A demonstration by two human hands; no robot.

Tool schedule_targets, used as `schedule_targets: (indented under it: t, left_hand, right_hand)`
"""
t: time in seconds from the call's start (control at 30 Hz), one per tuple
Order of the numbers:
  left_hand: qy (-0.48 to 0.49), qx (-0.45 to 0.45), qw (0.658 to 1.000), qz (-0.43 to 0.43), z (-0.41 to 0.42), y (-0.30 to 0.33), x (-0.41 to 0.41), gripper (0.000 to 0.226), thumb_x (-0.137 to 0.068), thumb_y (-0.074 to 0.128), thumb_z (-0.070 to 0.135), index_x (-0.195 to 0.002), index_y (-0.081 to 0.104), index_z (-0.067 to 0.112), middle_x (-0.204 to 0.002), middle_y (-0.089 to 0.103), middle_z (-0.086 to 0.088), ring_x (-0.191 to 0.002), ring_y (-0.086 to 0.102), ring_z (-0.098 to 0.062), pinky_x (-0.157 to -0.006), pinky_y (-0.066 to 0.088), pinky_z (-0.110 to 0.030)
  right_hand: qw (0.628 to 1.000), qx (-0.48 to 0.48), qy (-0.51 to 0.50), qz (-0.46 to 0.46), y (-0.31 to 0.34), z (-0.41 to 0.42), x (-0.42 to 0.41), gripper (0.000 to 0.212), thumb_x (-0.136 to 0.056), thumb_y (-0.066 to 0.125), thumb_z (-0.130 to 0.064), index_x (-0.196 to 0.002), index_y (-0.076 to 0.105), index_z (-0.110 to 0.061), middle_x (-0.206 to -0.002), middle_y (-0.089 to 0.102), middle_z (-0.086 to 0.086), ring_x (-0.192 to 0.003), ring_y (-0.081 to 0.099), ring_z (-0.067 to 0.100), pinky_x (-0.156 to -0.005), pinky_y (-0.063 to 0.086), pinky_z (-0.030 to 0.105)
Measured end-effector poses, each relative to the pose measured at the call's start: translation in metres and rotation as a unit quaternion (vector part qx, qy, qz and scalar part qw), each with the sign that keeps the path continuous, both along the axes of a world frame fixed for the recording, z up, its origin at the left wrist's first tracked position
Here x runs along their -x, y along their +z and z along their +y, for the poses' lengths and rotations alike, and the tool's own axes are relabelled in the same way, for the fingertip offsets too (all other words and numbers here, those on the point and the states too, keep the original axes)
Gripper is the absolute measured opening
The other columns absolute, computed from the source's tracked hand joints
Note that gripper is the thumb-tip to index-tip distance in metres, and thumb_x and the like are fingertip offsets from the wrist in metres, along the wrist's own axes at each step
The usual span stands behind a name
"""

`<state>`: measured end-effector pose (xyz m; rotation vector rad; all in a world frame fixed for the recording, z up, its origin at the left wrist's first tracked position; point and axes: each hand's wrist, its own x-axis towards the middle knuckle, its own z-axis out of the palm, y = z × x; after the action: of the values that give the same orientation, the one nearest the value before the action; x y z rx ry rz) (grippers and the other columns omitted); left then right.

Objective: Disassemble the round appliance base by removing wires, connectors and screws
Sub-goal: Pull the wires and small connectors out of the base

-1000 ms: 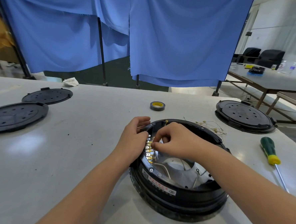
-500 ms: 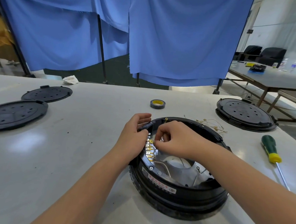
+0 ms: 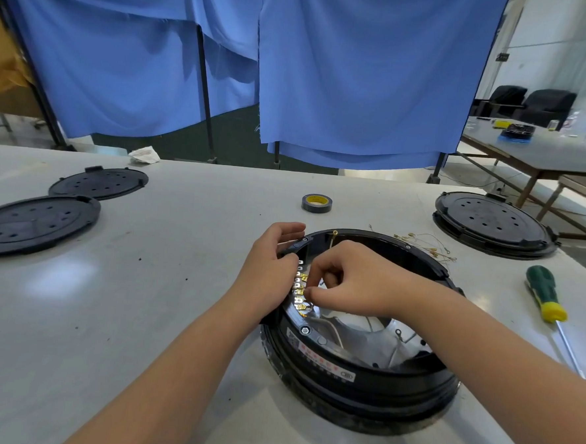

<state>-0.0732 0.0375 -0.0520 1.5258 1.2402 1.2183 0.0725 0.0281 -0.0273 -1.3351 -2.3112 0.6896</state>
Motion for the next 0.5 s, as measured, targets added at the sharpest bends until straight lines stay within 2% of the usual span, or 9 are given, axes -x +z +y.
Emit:
schedule_targets:
  t: [0.23, 0.5]
  left_hand:
    - [-0.003, -0.007, 1.0, 0.012, -0.0007, 0.0015, -0.0002, 0.055, -0.084, 0.04, -0.016, -0.119, 0.053, 0.024, -0.126, 0.058, 0.0, -0.116, 0.055, -0.013, -0.098, 0.048, -0.035]
    - [-0.006, -0.006, 1.0, 0.003, 0.0001, 0.0, 0.0006, 0.055, -0.084, 0.039, -0.017, -0.119, 0.053, 0.023, -0.124, 0.058, 0.0, -0.116, 0.055, -0.013, -0.096, 0.049, -0.035]
  right_hand:
    - [1.0, 0.006, -0.012, -0.02, 0.0018, -0.0029, 0.0006, 0.018, -0.072, 0.063, -0.018, -0.056, 0.055, -0.021, -0.041, 0.038, -0.01, -0.043, 0.034, 0.005, -0.05, 0.034, 0.026]
    - [1.0, 0.004, -0.014, -0.002, 0.002, -0.0023, -0.0021, 0.009, -0.076, 0.064, -0.018, -0.067, 0.066, -0.018, -0.044, 0.042, -0.009, -0.043, 0.037, 0.004, -0.05, 0.035, 0.023]
